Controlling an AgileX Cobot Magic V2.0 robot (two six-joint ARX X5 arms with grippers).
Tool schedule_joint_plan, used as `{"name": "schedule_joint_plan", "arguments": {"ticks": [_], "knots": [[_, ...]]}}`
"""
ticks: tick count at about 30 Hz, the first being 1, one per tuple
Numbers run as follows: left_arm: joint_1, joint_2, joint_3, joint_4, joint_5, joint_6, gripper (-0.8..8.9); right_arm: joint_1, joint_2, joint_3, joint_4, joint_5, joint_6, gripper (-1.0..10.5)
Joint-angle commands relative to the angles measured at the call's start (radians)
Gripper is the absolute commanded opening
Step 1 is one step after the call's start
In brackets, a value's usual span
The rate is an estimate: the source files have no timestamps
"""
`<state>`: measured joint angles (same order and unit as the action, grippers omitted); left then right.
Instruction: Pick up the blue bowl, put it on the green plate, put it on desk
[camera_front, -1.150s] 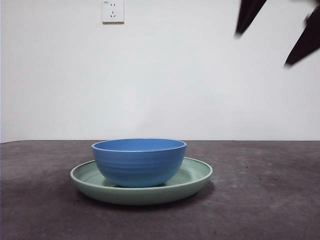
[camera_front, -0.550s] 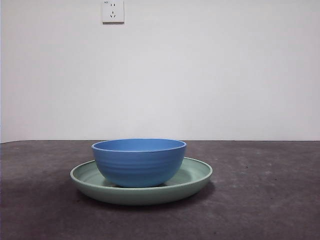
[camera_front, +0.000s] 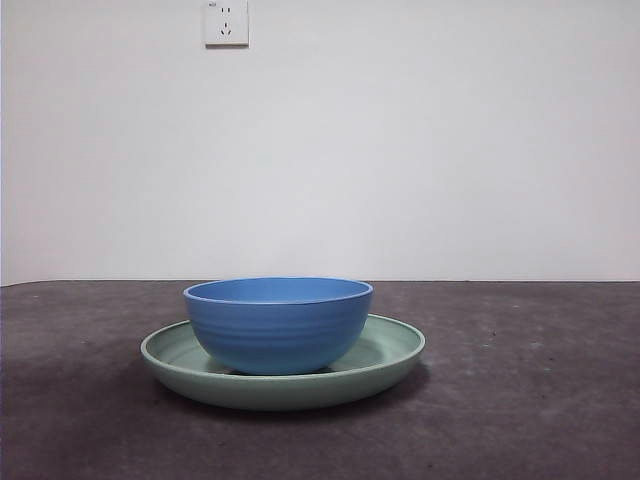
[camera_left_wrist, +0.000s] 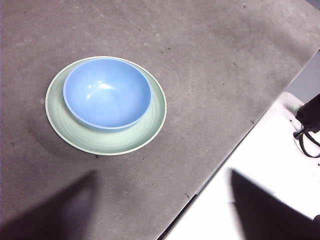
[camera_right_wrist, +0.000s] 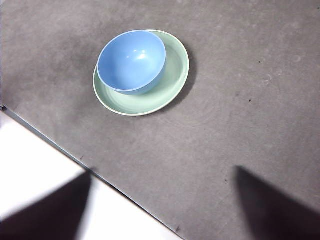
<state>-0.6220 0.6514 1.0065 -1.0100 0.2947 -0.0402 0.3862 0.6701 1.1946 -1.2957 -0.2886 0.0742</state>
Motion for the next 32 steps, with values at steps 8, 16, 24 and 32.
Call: {"name": "schedule_joint_plan", "arguments": {"ticks": [8, 16, 24, 32], "knots": [[-0.004, 0.001, 0.010, 0.012, 0.006, -0.005, 0.26, 0.006, 0.007, 0.016, 0.017, -0.001, -0.015, 0.3], [-0.004, 0.001, 0.010, 0.012, 0.006, -0.005, 0.26, 0.006, 0.007, 0.016, 0.016, 0.001, -0.015, 0.3], [0.097, -0.008, -0.006, 0.018, 0.006, -0.005, 0.26, 0.006, 0.007, 0.016, 0.016, 0.001, -0.015, 0.3], [0.402, -0.161, -0.314, 0.328, -0.005, 0.081, 0.26, 0.006, 0.006, 0.016, 0.016, 0.001, -0.015, 0.3]]}}
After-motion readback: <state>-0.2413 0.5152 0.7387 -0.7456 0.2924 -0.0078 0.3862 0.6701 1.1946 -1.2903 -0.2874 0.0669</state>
